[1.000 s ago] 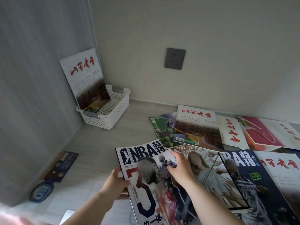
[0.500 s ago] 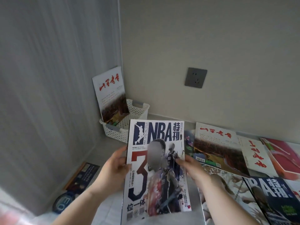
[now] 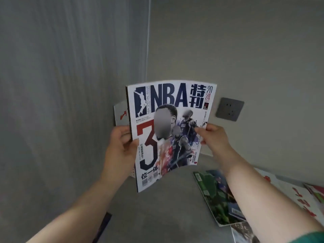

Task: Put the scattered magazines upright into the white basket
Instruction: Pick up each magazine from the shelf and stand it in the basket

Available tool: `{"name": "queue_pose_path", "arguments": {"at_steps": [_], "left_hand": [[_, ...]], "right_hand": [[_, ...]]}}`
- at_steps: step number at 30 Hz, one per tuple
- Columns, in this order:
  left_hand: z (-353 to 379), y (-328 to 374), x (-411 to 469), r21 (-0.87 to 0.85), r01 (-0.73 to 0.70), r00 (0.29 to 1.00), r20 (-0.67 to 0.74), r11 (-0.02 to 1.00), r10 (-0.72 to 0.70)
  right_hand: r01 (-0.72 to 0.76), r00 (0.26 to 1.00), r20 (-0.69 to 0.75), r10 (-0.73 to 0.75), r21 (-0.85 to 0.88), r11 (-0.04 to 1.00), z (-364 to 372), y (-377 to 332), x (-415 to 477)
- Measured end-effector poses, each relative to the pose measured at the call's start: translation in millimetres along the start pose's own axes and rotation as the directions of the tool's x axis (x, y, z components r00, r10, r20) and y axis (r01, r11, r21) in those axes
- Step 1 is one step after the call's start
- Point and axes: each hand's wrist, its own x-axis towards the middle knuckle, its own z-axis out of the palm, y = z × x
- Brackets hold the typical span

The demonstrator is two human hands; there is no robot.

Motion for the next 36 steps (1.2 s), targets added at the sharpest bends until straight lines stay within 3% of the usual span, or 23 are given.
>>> {"name": "queue_pose_path", "arguments": {"at_steps": [3,9,14,26,33,36], "left_hand": [[3,-8,32,-0.036,-0.040,0.992,-0.124,0.999,0.035],[15,-46,76,0.095,-0.013,0.968,-0.250,0.995,0.036],[15,-83,80,0.162,0.082,0.959,-0.280,0.983,-0.034],[8,-134,69,0.256,0.264,0.939,-0.289,0.930,-0.187],[11,-135,81,0.253,0.291,0.917,-0.348,0.923,-0.194],[13,-133,85,0.291,0.296,0.919,-0.346,0.910,-0.188]], "right_hand": [[0.067,0.997,-0.040,-0.066,0.028,0.997,23,-20,37],[0.048,0.999,-0.018,-0.046,0.151,0.987,69,-14,102],[0.006,1.000,-0.002,-0.005,0.213,0.977,99,24,120],[-0.198,0.974,0.134,0.184,0.104,0.975,135,82,135],[-0.066,0.992,0.114,0.048,0.164,0.984,162,84,134],[-0.097,0.983,0.170,0.070,0.155,0.983,177,80,129]]}}
